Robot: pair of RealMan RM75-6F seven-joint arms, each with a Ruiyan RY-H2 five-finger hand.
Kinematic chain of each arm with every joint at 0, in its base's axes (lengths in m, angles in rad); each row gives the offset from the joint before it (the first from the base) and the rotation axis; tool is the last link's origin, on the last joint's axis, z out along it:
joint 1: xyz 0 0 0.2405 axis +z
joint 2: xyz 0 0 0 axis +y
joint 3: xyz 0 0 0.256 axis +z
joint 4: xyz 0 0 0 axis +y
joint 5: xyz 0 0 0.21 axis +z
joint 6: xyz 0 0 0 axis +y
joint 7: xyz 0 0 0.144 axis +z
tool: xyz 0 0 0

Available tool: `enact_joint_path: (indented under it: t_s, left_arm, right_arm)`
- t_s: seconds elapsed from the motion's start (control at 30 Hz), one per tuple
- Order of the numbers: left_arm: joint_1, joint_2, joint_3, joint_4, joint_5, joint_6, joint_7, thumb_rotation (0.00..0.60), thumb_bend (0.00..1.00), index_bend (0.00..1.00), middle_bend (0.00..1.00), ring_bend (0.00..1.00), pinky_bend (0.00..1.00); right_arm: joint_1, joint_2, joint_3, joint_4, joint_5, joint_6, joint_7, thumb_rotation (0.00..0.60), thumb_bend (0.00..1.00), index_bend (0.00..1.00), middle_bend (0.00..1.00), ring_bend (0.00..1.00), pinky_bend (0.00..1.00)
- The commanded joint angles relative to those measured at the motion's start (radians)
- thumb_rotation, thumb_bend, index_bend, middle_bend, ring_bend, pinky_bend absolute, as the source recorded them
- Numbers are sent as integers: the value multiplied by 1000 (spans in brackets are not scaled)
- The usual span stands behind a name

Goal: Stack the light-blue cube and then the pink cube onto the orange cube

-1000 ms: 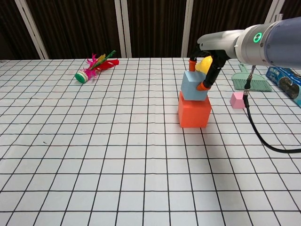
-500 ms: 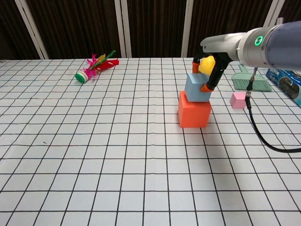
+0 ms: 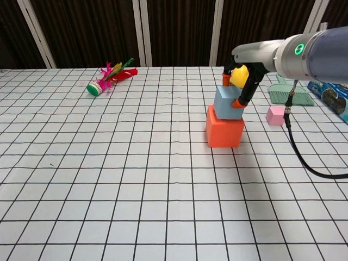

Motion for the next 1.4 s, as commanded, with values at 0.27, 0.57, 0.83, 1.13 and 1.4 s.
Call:
enact_joint_path:
  t_s: [0.27,0.57,0.83,1.13,1.4]
  left_arm:
    - [1,0,-2,1,-3,1,2,600,206,210,7,0,18]
    - [1,1,-2,-1,-3,2,2,600,206,211,7,0,18]
    - [2,0,-2,-1,-3,3,4,600,206,211,8,0,18]
    - [2,0,-3,0,-4,4,4,600,206,212,8,0,18]
    - [2,1,-3,0,-3,5,2,600,206,212,8,0,18]
  right_arm:
    - [2,-6,5,2,2,5,-8,600,493,526,74,69,0]
    - [-2,5,7,-12,2,6,-12,600,496,526,74,69,0]
    - [-3,6,7,-12,1,4,-15,600,441,478,74,69,0]
    - [-4,5,9,-11,-3,2,-13,600,316,398,74,69,0]
    - [-3,9,12,-18,0,2,-14,600,246,356,74,69,0]
